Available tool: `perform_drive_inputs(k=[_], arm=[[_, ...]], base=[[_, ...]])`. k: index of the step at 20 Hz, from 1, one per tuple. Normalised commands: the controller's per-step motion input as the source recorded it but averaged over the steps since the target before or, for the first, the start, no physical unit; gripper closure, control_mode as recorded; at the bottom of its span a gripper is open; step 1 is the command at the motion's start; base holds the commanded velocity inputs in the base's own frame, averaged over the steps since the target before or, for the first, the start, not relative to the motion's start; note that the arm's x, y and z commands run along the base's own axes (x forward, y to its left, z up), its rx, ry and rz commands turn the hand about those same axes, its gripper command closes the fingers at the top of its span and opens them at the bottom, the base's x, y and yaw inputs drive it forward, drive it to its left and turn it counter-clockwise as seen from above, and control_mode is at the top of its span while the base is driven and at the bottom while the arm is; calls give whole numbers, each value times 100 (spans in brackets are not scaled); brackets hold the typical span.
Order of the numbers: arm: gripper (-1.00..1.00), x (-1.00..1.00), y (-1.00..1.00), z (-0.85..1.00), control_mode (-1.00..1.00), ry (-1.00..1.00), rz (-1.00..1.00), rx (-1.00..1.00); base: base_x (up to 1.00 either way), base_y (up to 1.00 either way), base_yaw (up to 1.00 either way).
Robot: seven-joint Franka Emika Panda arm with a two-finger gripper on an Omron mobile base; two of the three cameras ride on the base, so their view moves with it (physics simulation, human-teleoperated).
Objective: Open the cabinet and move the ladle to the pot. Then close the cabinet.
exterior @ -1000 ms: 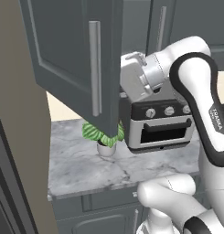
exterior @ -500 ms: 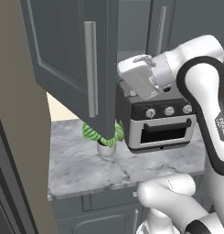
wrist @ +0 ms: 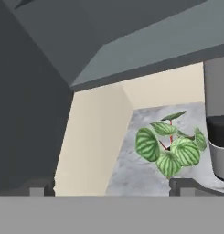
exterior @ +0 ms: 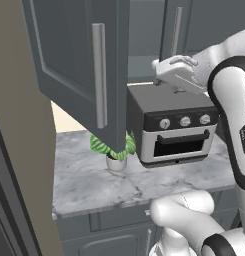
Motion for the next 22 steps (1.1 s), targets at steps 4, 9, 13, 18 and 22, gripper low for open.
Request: perform_drive_inputs(k=[4,9,13,18,22], arm=[[-100,10,-74,18,-100,-16,-25,-23],[-100,8,-70,13,-100,-14,-22,-21],[-100,10,-58,9,-100,-7,-20,-13],[-100,21,-39,5,-100,-2,-14,-3],[-100,31,-16,0,-100,-3,-6,0]], base=[[0,0,0],[0,0,0],[0,0,0],[0,0,0],[0,0,0]])
